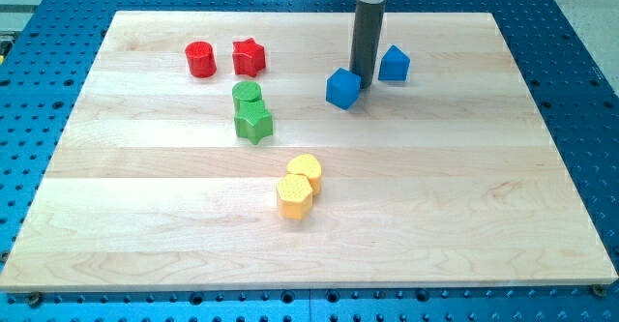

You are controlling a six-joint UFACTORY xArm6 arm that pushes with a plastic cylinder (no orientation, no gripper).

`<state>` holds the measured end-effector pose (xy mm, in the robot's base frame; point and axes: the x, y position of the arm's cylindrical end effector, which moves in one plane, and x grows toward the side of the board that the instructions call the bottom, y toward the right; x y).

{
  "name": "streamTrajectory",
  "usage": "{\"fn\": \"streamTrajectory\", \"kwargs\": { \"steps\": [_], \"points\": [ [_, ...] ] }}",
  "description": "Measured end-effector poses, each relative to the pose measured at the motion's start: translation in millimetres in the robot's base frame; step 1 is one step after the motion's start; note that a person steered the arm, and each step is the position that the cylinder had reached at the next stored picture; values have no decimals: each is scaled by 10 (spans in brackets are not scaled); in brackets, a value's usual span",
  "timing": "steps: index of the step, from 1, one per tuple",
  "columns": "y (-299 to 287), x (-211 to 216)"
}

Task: Move the triangle right to the red star

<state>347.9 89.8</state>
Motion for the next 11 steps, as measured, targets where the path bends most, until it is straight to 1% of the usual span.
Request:
{"fn": "streamTrajectory", "kwargs": {
  "steps": [1,2,3,5,6,7,8,9,10,11],
  "points": [
    [577,120],
    [735,-90],
    [725,-223],
    [-201,-219],
    [-209,-105],
    [-606,-100],
    [-730,-145],
    [-686,-257],
    [-700,-257],
    [-998,-257]
  ]
}}
